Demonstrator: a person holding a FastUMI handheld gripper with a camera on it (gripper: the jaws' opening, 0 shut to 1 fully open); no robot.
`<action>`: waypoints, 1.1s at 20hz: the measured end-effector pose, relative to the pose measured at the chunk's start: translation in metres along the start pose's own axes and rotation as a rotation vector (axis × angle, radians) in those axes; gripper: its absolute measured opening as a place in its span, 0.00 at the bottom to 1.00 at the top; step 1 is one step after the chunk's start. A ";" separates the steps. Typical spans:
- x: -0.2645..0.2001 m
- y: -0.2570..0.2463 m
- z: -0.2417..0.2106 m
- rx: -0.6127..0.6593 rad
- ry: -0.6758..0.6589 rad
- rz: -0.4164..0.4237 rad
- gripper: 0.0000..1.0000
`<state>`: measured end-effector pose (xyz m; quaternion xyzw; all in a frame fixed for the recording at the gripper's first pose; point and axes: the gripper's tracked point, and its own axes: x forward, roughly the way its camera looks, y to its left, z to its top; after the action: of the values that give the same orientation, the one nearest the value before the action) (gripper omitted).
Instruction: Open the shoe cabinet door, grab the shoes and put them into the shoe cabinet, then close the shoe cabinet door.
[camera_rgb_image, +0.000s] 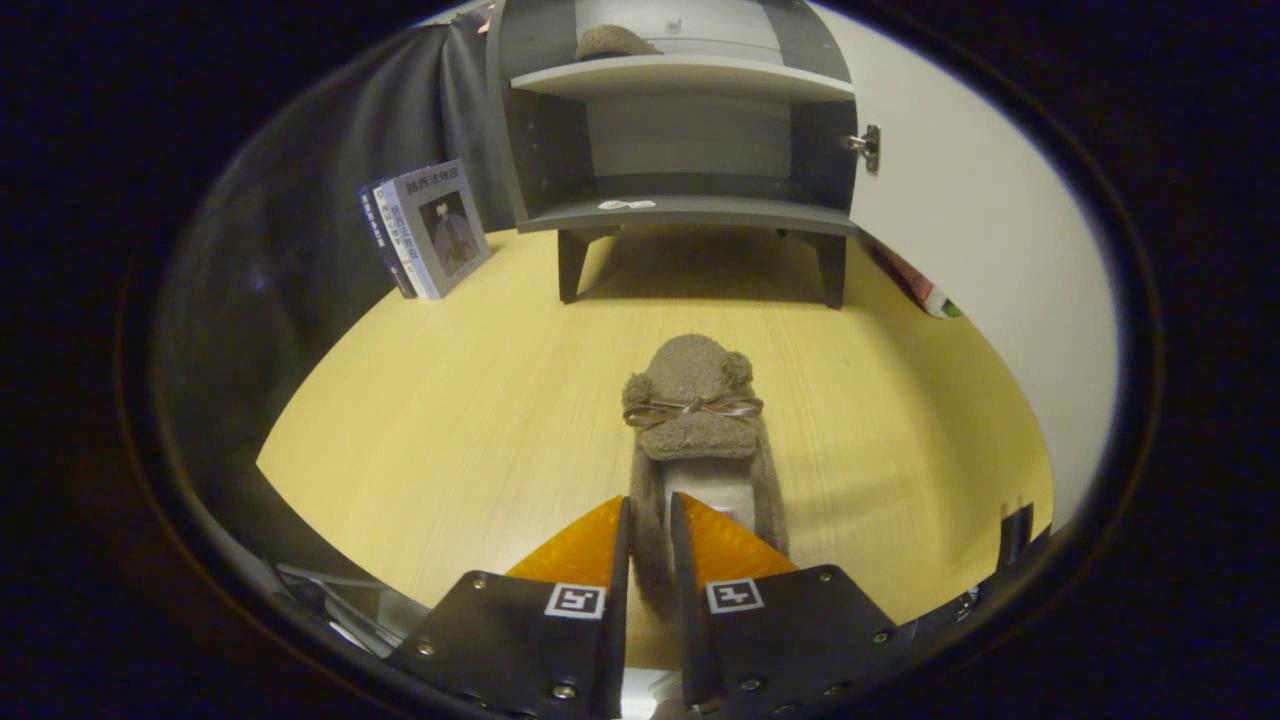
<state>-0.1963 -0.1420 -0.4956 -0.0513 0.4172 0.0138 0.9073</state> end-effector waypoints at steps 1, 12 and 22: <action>0.005 0.000 -0.001 -0.002 0.011 -0.002 0.23; 0.055 0.005 0.024 0.051 -0.037 -0.039 0.23; 0.064 0.002 0.029 0.039 -0.017 -0.105 0.01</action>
<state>-0.1323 -0.1384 -0.5256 -0.0553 0.4063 -0.0417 0.9111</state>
